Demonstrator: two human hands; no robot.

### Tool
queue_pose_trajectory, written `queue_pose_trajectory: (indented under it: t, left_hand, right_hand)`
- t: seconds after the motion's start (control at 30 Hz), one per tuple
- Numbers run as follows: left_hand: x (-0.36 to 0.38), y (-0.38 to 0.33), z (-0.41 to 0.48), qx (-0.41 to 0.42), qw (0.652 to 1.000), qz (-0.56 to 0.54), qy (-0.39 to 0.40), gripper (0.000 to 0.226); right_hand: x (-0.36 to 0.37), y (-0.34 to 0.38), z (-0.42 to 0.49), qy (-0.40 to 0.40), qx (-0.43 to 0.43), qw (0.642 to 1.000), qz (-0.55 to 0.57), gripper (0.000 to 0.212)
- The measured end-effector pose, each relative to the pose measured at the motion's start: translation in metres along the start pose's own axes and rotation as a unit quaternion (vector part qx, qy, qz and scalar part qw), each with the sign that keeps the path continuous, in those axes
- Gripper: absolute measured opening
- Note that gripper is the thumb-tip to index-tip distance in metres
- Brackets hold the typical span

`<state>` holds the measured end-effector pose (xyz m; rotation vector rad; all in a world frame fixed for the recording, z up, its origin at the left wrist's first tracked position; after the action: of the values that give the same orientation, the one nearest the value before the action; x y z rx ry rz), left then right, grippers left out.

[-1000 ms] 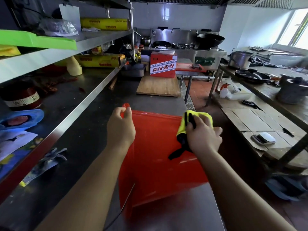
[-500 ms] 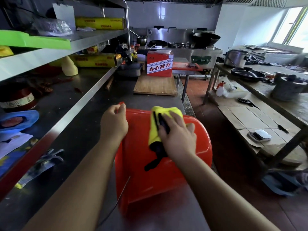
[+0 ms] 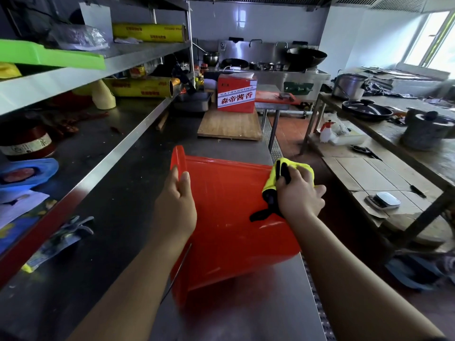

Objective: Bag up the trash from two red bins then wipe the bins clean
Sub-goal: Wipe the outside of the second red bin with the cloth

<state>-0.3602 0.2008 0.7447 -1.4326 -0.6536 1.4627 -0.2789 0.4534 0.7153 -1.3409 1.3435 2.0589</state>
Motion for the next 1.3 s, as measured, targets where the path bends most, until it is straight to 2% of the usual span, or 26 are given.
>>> queue_pose_trajectory:
  t: [0.1,0.3,0.4,0.57,0.7,0.9,0.97,1.03,1.13,1.3]
  left_hand:
    - [-0.002,-0.003,0.006,0.005,1.000,-0.011,0.002,0.051]
    - [-0.005,-0.010,0.030,-0.024,0.999,-0.030,-0.021,0.048]
    - [-0.011,-0.001,0.039,-0.039,0.998,-0.043,-0.028,0.036]
    - [-0.019,0.003,0.045,-0.032,0.999,-0.011,-0.014,0.040]
    - [-0.018,0.003,0.051,-0.042,0.999,0.019,0.001,0.048]
    - [-0.016,0.005,0.051,-0.032,0.999,0.006,0.001,0.049]
    - [-0.016,0.004,0.050,-0.028,1.000,0.002,-0.002,0.049]
    - [-0.015,0.003,0.049,-0.028,1.000,-0.002,-0.004,0.048]
    - [-0.016,0.000,0.050,-0.030,0.999,-0.008,-0.008,0.048]
    - [-0.019,0.006,0.060,-0.045,0.999,-0.015,-0.018,0.046]
  right_hand:
    - [0.000,0.013,-0.012,0.003,-0.031,0.999,0.021,0.042]
    - [0.003,0.104,-0.069,0.060,-0.239,0.967,0.057,0.040]
    - [0.014,0.138,-0.099,0.088,-0.308,0.946,0.044,0.039]
    - [0.026,0.140,-0.095,0.106,-0.317,0.942,0.031,0.042]
    - [0.027,0.125,-0.072,0.078,-0.276,0.958,0.020,0.042]
    - [0.015,0.035,0.002,0.033,-0.094,0.995,-0.002,0.042]
    - [0.010,0.007,0.016,0.033,-0.028,0.999,0.011,0.042]
    - [0.011,0.001,0.019,0.030,-0.002,0.999,0.013,0.042]
    - [0.013,0.031,0.004,0.011,-0.053,0.998,-0.011,0.041]
    - [0.031,0.123,-0.069,0.035,-0.259,0.965,-0.023,0.043]
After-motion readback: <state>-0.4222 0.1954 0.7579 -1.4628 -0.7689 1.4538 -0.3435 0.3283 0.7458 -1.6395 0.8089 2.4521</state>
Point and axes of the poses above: each hand's wrist, its own z-axis towards the middle knuckle, its own x-axis out of the palm, y = z × x, the point moved 6 cm from there along z, towards the middle knuckle, and after that the axes turned 4 degrees about y, right-handed, at the moved point
